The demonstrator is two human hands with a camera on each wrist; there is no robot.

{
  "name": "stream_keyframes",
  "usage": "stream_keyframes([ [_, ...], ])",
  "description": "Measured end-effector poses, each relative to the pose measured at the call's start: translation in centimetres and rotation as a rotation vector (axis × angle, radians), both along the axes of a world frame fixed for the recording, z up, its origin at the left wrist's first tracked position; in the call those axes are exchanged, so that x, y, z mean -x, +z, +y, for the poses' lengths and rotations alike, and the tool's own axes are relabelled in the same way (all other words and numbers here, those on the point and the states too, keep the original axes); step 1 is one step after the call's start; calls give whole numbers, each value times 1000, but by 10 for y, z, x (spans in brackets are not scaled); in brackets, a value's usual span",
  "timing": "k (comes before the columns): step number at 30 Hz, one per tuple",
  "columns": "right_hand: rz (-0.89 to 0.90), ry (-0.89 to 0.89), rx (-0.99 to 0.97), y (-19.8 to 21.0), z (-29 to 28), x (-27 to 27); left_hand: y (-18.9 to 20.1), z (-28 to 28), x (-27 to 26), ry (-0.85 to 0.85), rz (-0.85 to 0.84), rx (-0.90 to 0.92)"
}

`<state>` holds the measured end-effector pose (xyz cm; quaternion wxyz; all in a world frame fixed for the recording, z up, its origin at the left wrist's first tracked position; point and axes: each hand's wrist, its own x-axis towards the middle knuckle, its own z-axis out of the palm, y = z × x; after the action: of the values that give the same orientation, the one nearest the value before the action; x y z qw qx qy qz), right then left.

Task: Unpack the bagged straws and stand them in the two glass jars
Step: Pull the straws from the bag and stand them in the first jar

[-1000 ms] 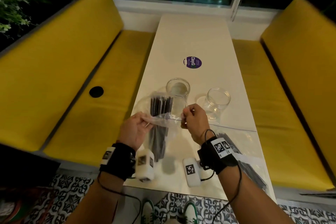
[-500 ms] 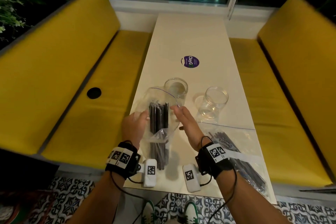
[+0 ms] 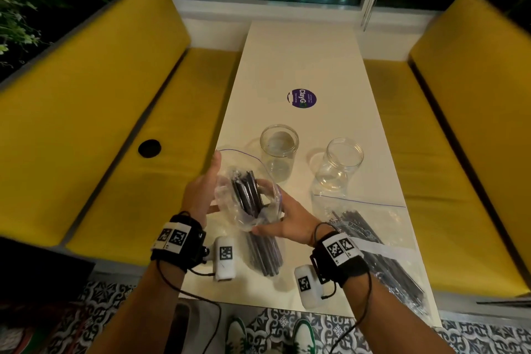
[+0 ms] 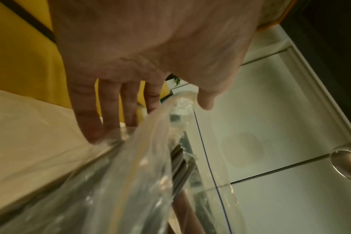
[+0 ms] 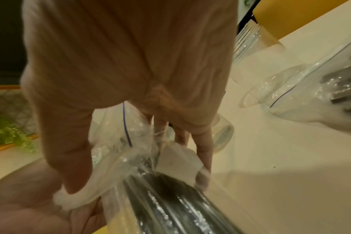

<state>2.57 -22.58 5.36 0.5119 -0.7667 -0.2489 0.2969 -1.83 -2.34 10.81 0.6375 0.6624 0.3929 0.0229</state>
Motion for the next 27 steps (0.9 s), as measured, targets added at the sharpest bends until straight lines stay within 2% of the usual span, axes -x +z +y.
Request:
stream_keyframes([
  [4, -26, -7, 24, 2, 0, -1, -20, 12, -9, 83, 5, 23],
  [9, -60, -32, 76, -1, 2, 0, -27, 11, -10, -16, -1, 149],
  [13, -72, -16, 110, -3, -2, 0, -9, 2, -9, -201, -72, 86],
  [14, -78, -10, 107, -3, -2, 1, -9, 3, -11, -193, -37, 69],
  [16, -74, -6, 94, -4, 0, 2, -16, 9, -17, -71, 24, 74],
  [19, -54, -29, 48, -4, 2, 3, -43, 23, -23, -91, 104, 322],
  [22, -40, -97, -23, -1, 0, 2, -50, 17, -15, -196, 26, 553],
  [23, -50, -107, -32, 2, -1, 2, -48, 13, -11, -206, -33, 514],
  [25, -78, -114, -54, 3, -4, 1, -45, 5, 0, -181, -202, 317],
  [26, -89, -124, -64, 3, -4, 1, -45, 3, 5, -249, -274, 211],
  [27, -94, -137, -75, 2, -4, 1, -41, -1, 11, -315, -347, 268],
])
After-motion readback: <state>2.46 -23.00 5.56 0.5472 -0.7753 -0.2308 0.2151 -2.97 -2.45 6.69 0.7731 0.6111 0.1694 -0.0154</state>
